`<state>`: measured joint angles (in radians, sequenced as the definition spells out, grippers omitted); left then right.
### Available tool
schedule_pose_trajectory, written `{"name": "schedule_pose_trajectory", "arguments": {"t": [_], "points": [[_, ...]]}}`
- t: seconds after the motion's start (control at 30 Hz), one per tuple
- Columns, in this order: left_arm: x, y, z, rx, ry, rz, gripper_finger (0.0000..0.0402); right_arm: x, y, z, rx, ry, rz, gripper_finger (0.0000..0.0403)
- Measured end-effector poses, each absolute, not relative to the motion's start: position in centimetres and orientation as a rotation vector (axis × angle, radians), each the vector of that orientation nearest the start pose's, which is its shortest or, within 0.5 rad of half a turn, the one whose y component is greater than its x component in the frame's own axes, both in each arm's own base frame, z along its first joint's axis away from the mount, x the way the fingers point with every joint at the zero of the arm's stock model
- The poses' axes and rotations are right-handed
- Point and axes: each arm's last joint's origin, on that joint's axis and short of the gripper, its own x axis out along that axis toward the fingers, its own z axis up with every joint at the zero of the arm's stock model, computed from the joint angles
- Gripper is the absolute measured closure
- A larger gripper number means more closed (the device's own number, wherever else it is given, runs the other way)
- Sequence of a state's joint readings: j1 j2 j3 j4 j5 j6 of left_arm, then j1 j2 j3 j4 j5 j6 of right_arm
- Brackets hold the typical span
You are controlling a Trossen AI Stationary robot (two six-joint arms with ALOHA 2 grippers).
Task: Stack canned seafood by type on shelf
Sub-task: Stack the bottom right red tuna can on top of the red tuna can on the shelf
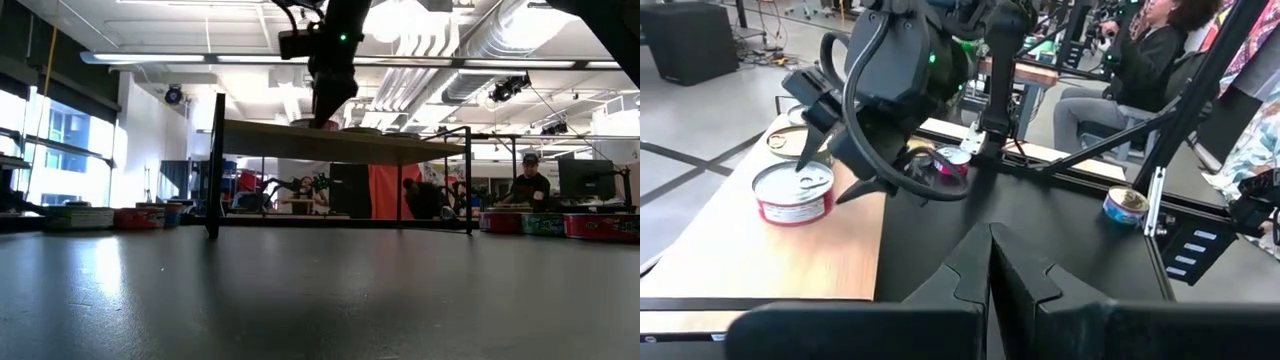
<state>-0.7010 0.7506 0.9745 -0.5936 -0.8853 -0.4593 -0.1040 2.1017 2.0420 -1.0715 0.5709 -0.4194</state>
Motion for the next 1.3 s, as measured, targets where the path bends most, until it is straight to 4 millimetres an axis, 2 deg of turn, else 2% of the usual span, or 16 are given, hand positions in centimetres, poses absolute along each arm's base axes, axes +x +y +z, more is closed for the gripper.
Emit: {"name": "schedule_pose_trajectory", "arguments": {"t": [0.13, 0.3, 0.47, 0.57, 0.73, 0.93, 1.03, 1.1, 1.2, 1.3], "points": [[11.6, -6.8, 36.4, -0.179, 0.223, 0.239, 0.0401, 43.4, -6.1, 29.9, -0.637, 1.261, -0.349, 0.0127], [11.6, -6.9, 36.4, -0.177, 0.225, 0.240, 0.0401, 43.0, -5.8, 32.0, -0.585, 1.245, -0.299, 0.0126], [11.6, -6.8, 36.4, -0.176, 0.226, 0.240, 0.0401, 42.5, -5.1, 34.3, -0.298, 1.151, -0.183, 0.0125], [11.6, -6.8, 36.4, -0.177, 0.226, 0.240, 0.0401, 42.5, -4.5, 34.9, -0.100, 1.105, -0.051, 0.0125], [11.6, -6.8, 36.4, -0.177, 0.226, 0.240, 0.0402, 42.7, -2.1, 33.8, 0.042, 1.124, 0.168, 0.0125], [11.6, -6.8, 36.4, -0.177, 0.226, 0.240, 0.0401, 42.0, 2.0, 29.6, 0.027, 1.326, 0.289, 0.0125], [11.6, -6.8, 36.4, -0.176, 0.223, 0.247, 0.0401, 40.5, 3.5, 27.1, 0.013, 1.487, 0.345, 0.0125], [11.6, -6.8, 36.4, -0.174, 0.218, 0.259, 0.0402, 38.7, 3.9, 26.2, 0.017, 1.559, 0.356, 0.0125], [11.6, -6.8, 36.4, -0.172, 0.217, 0.265, 0.0402, 35.2, 3.6, 26.1, 0.058, 1.574, 0.313, 0.0125], [11.6, -6.8, 36.4, -0.172, 0.218, 0.265, 0.0401, 30.8, 2.8, 26.0, 0.129, 1.534, 0.174, 0.0126]]}}
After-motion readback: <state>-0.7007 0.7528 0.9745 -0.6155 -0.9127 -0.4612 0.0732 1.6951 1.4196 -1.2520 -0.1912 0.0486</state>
